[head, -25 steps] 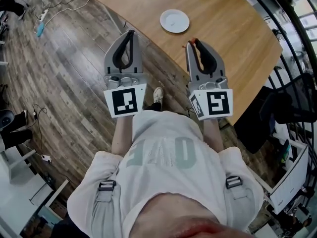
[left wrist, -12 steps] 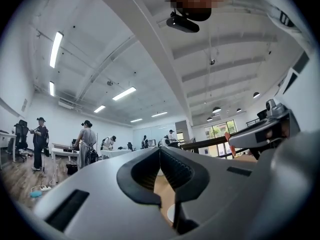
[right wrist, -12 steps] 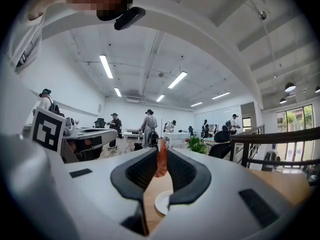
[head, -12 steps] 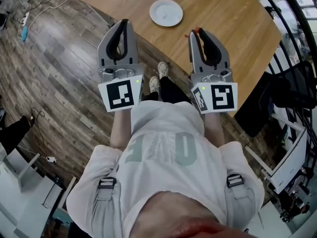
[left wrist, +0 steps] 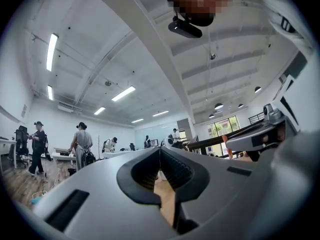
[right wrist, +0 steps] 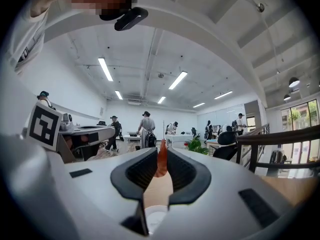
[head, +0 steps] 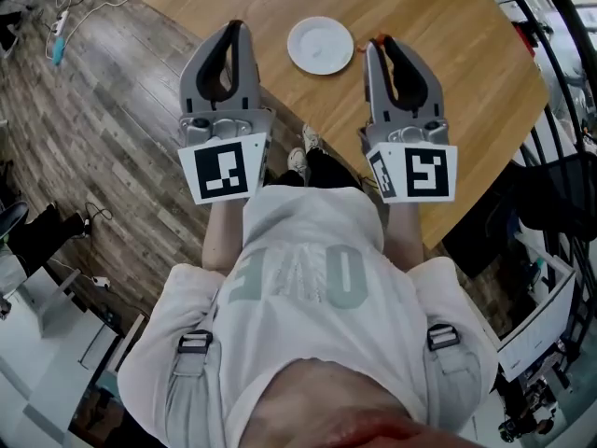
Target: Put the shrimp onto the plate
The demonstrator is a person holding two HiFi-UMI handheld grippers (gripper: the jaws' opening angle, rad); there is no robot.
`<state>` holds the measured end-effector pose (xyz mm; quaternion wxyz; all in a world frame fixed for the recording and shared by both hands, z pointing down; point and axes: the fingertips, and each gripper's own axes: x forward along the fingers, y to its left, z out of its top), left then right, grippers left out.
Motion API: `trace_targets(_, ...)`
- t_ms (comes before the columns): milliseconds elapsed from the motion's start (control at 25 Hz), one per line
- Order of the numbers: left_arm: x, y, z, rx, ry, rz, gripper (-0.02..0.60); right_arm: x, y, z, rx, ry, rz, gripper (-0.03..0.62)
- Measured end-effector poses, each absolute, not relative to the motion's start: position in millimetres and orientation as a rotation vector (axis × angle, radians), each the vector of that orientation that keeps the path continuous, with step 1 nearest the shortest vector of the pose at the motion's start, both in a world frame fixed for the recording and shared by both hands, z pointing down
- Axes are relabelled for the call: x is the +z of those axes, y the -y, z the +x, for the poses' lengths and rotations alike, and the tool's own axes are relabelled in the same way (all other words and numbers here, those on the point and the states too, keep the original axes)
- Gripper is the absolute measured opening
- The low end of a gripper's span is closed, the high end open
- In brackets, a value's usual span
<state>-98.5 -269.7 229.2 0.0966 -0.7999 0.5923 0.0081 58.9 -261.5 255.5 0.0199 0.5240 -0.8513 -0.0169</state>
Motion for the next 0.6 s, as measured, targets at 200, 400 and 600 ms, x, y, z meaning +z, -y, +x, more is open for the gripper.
trace_targets(200,233,306,-84,0.022,-1.781,-2.371,0.011,277,288,84,0.071,2.666,1.641,0.064)
trace_targets(400,224,324,-79,0.034,-1.790,-2.341,0.011,304,319,91,0.224,2.630,1.630,0.064)
trace_targets(600,241,342,-83,-0.027,-1.784,-2.396,0.011,309,330,76,0.272,2.632,1.553,0.064)
